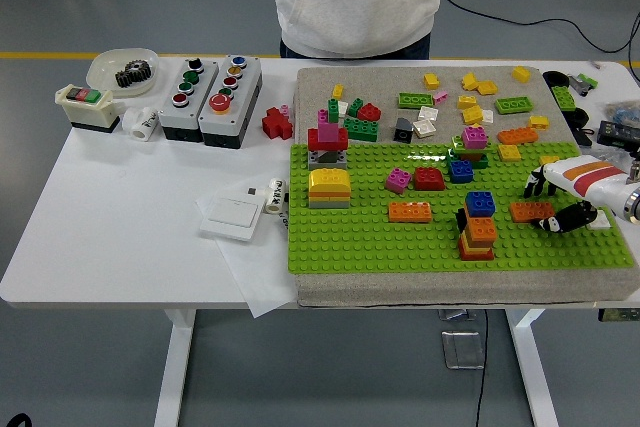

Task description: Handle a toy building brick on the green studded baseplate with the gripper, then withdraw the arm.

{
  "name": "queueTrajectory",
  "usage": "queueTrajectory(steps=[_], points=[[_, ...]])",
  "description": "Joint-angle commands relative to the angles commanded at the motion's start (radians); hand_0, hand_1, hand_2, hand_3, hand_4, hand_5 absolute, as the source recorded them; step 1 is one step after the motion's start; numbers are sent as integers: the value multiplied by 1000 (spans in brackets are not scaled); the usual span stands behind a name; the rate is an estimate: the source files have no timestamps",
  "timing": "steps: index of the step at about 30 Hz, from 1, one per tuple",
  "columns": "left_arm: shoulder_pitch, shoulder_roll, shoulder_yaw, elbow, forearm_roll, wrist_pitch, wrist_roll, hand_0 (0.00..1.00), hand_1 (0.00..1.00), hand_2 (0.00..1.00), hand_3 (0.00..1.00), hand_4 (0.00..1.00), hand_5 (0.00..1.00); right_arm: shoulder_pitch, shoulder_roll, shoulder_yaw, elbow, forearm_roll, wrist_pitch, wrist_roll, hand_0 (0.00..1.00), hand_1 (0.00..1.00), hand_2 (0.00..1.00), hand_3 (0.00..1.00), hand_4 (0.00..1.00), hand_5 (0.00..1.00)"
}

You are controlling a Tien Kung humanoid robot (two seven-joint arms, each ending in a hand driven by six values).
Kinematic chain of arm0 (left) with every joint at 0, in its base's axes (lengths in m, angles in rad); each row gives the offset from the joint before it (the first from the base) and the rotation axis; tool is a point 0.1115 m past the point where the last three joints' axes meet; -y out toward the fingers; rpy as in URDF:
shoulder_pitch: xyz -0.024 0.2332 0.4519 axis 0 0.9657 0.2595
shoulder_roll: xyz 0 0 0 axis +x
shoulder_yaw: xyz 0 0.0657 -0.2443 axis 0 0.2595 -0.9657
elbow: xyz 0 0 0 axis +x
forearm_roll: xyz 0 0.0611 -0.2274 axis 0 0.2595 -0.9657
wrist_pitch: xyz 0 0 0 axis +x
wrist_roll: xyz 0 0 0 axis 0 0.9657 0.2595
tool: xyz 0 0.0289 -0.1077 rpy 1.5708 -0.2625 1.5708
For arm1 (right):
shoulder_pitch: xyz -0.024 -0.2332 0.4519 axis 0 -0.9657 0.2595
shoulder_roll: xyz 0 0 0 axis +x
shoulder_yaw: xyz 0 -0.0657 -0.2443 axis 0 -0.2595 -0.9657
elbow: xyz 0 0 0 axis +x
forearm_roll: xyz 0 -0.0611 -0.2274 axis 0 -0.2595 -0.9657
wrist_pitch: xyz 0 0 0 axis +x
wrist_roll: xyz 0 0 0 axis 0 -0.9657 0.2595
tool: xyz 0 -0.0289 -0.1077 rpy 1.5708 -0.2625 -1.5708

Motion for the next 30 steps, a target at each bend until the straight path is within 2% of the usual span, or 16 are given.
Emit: queueTrajectory(steps=[1,6,7,30], points=[[0,0,-1,0,1,0,0,561,639,697,622,643,764,-1,0,0,0,-1,1,0,440,476,555,563,745,294],[3,0,-4,0,5,-2,2,561,639,697,622,643,764,-4,2,0,0,-2,1,0,440,476,555,563,745,294],[4,-1,-4,0,6,-3,2,561,638,697,622,643,763,-5,2,-1,0,-2,0,1,408,448,530,548,734,289],[1,0,-7,-1,14,-6,2,560,639,698,623,643,762,-12,1,7,1,-8,-24,12,322,405,504,531,699,300]])
